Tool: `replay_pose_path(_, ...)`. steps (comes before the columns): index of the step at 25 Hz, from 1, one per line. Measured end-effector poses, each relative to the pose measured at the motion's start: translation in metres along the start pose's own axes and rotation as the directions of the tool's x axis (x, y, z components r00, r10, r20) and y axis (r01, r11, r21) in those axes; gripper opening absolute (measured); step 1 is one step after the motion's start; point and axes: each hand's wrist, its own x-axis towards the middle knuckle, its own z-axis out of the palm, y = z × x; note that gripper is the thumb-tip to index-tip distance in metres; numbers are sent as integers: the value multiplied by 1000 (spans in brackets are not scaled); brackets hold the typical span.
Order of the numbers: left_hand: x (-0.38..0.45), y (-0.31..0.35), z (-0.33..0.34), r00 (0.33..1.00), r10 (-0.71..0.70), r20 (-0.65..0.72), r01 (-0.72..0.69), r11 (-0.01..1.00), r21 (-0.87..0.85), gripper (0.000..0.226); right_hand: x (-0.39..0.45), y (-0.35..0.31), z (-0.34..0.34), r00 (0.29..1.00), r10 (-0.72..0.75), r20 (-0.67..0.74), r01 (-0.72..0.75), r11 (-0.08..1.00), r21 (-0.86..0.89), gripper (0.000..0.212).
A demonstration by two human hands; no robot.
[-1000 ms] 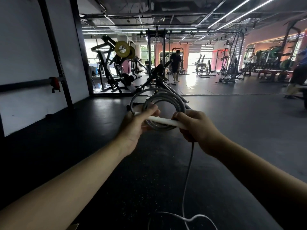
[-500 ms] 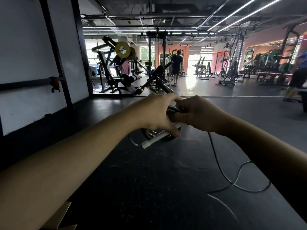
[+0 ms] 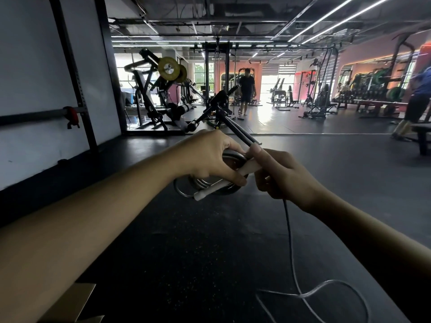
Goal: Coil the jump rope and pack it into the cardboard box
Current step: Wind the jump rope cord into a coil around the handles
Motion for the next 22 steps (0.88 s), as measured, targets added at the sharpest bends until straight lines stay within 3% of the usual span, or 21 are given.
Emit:
replay_pose_path(4, -3, -7, -7, 1000, -8, 8, 8, 998, -62, 48, 5, 6, -6, 988, 55, -145, -54, 999, 10, 62)
replay_pose_path(6, -5, -11, -5, 998, 2, -62, -17, 966, -256, 42, 8, 13, -14, 982, 104, -157, -94, 993, 71, 75)
replay_pose_path(7, -5, -13, -2, 993, -23, -120, -27, 913, -407, 39, 8, 17, -16, 983, 108, -149, -97, 992, 79, 78)
replay_pose_path(9, -3, -14, 5, 957, -154, -245, -64, 715, -696, 31, 4, 26, -12, 986, 96, -136, -83, 992, 99, 81)
replay_pose_path(11, 3, -16, 15, 877, -317, -361, -158, 519, -840, 23, -1, 34, -2, 989, 78, -124, -61, 989, 134, 84)
replay_pose_path(14, 9, -8, 44, 716, -588, -376, -198, 346, -917, 25, -1, 35, 22, 983, 58, -176, -9, 964, 265, 76)
replay_pose_path(17, 11, 5, 75, 640, -653, -405, -236, 335, -912, 27, 7, 32, 52, 932, 88, -350, 47, 933, 358, 58)
replay_pose_path(19, 9, 3, 82, 619, -658, -428, -248, 354, -902, 29, 12, 30, 63, 899, 145, -414, 42, 911, 410, 48)
replay_pose_path(22, 2, -8, 83, 671, -627, -396, -240, 321, -916, 28, 13, 29, 62, 898, 179, -402, 17, 899, 438, 47)
